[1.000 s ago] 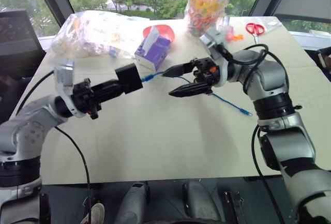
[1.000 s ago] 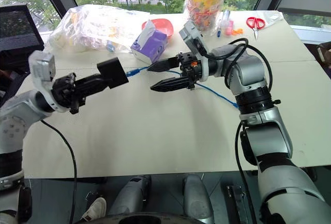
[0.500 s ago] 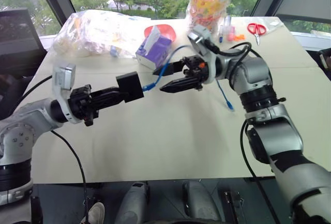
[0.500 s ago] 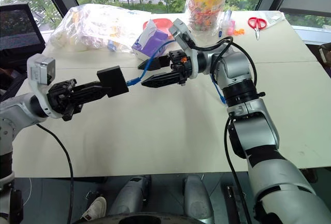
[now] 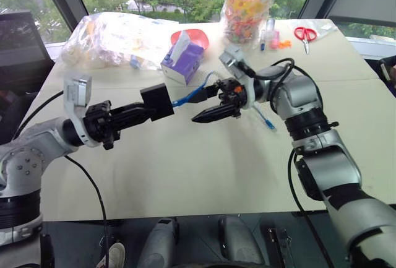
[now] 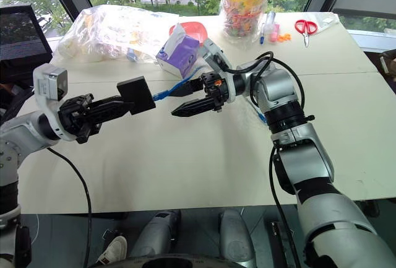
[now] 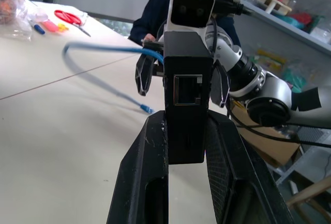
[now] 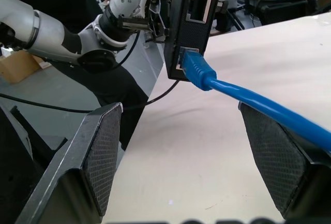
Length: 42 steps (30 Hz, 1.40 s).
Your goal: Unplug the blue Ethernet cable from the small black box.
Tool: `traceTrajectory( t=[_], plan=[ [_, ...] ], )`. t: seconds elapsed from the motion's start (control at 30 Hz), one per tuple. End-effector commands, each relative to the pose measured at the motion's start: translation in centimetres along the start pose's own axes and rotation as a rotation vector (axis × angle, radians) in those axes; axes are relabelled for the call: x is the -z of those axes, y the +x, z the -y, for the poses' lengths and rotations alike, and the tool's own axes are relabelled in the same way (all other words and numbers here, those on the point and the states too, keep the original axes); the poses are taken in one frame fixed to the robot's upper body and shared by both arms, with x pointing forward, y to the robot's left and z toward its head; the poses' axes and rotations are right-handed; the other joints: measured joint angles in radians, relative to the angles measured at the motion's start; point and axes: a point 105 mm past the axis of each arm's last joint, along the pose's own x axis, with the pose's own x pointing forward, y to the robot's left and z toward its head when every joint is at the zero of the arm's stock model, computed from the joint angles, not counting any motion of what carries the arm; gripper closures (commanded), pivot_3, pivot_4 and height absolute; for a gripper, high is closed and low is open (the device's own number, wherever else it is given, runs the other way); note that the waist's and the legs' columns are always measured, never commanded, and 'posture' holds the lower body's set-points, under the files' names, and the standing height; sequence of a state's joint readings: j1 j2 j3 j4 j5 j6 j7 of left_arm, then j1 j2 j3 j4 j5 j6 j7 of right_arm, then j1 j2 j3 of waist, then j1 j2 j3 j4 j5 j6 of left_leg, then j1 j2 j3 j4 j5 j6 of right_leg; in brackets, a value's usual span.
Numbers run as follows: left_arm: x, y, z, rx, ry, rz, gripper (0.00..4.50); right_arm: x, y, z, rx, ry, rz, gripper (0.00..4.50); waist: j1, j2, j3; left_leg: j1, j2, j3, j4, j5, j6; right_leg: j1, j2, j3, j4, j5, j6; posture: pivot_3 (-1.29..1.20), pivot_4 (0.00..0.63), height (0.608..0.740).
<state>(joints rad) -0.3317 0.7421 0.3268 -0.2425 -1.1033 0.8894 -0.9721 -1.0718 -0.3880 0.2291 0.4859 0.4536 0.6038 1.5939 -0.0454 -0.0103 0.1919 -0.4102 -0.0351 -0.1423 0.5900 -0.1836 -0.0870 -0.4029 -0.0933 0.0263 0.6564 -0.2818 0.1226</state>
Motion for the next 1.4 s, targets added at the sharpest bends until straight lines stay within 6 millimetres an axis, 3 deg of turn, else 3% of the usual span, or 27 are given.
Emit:
traceTrajectory(
  t=[0.03, 0.3, 0.4, 0.5, 0.6, 1.03, 1.2, 1.4],
  plan=[
    [-0.7, 0.5, 0.9, 0.042, 0.034, 0.008, 4.1, -1.3, 0.3, -0.2, -0.011, -0.044, 0.013, 0.76, 0.0, 0.0, 0.0, 0.0, 0.0, 0.0, 0.0, 0.0, 0.0, 0.0, 0.0, 0.0, 0.0, 0.0, 0.0, 0.0, 0.15, 0.74],
    [-0.2, 0.7, 1.3, 0.057, 0.021, 0.002, 4.1, -1.9, 0.8, -0.5, -0.033, -0.029, 0.042, 0.76, 0.0, 0.0, 0.0, 0.0, 0.0, 0.0, 0.0, 0.0, 0.0, 0.0, 0.0, 0.0, 0.0, 0.0, 0.0, 0.0, 0.15, 0.74],
    [0.2, 0.7, 1.4, 0.058, 0.017, -0.013, 4.1, -2.2, 1.0, -0.5, -0.04, -0.027, 0.056, 1.57, -0.001, 0.0, 0.0, 0.0, 0.0, 0.0, 0.0, 0.0, 0.0, 0.0, 0.0, 0.0, 0.0, 0.0, 0.0, 0.0, 0.15, 0.74],
    [0.5, 0.6, 1.5, 0.057, 0.015, -0.026, 4.1, -2.4, 1.1, -0.6, -0.043, -0.028, 0.06, 3.19, 0.0, 0.0, 0.0, 0.0, 0.0, 0.0, 0.0, 0.0, 0.0, 0.0, 0.0, 0.0, 0.0, 0.0, 0.0, 0.0, 0.15, 0.74],
    [0.6, 0.7, 1.5, 0.056, 0.014, -0.025, 4.1, -2.5, 1.2, -0.6, -0.045, -0.027, 0.061, 4.45, 0.0, 0.0, 0.0, 0.0, 0.0, 0.0, 0.0, 0.0, 0.0, 0.0, 0.0, 0.0, 0.0, 0.0, 0.0, 0.0, 0.15, 0.74],
    [0.9, 0.6, 1.5, 0.052, 0.014, -0.039, 4.1, -2.5, 0.9, -0.9, -0.056, -0.015, 0.06, 4.45, 0.0, 0.0, 0.0, 0.0, 0.0, 0.0, 0.0, 0.0, 0.0, 0.0, 0.0, 0.0, 0.0, 0.0, 0.0, 0.0, 0.15, 0.74],
    [0.9, 0.7, 1.4, 0.055, 0.017, -0.037, 4.1, -2.5, 0.9, -0.8, -0.043, -0.033, 0.058, 2.36, 0.0, 0.0, 0.0, 0.0, 0.0, 0.0, 0.0, 0.0, 0.0, 0.0, 0.0, 0.0, 0.0, 0.0, 0.0, 0.0, 0.15, 0.74],
    [0.8, 0.8, 1.4, 0.054, 0.019, -0.031, 4.1, -2.4, 0.9, -0.8, -0.046, -0.03, 0.049, 2.36, 0.0, 0.0, 0.0, 0.0, 0.0, 0.0, 0.0, 0.0, 0.0, 0.0, 0.0, 0.0, 0.0, 0.0, 0.0, 0.0, 0.15, 0.74]
  ],
)
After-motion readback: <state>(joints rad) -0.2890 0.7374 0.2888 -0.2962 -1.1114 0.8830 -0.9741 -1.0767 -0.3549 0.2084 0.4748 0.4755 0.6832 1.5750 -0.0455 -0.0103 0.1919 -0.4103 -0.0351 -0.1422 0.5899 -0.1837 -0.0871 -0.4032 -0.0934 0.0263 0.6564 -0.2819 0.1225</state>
